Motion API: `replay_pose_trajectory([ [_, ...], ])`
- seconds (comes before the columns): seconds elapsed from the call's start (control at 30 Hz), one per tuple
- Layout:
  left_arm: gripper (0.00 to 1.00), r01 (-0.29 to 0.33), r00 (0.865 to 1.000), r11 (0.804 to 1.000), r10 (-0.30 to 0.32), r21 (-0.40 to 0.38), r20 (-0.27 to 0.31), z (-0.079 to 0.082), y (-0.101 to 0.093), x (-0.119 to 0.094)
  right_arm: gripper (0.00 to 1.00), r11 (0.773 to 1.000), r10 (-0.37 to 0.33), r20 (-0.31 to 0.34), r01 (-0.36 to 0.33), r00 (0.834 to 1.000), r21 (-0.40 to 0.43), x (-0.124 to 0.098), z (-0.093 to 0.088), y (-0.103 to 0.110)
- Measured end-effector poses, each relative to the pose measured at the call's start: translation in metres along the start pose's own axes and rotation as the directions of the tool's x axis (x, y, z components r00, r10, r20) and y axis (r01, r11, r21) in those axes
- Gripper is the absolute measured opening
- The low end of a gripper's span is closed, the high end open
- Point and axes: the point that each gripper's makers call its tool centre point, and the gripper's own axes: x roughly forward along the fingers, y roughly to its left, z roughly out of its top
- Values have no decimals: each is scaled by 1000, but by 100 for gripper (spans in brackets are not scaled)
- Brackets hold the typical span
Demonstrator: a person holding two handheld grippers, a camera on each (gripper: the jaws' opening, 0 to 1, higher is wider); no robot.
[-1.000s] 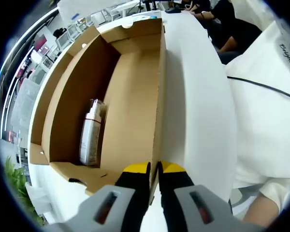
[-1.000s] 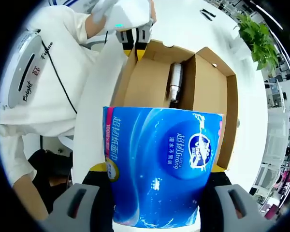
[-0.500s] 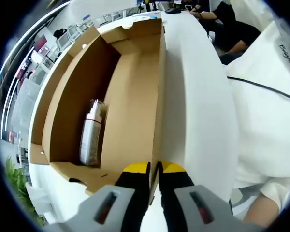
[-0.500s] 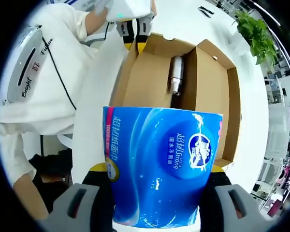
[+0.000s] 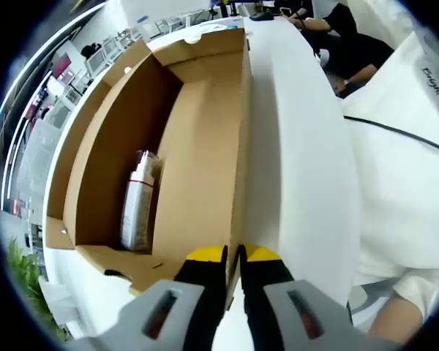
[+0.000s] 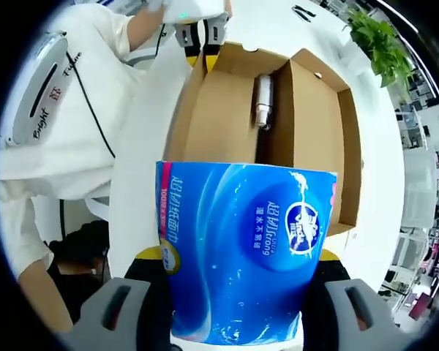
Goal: Operate the shoe box by opening the lid, removing the specified soft item, and placing it in the target area until the item is outside and the box remains undamaged.
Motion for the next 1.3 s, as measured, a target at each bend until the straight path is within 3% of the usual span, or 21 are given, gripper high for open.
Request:
replay_pose_trajectory([
  [0.7, 7, 1, 1000, 1000, -1, -1, 0, 0, 0, 1, 69, 999, -14, -19, 15, 1000, 29, 0, -24, 1],
  [1.3, 5, 4, 1000, 1000, -4, 14, -7, 0, -1, 1, 69, 996, -11, -51, 15, 999, 85, 15, -62, 7],
])
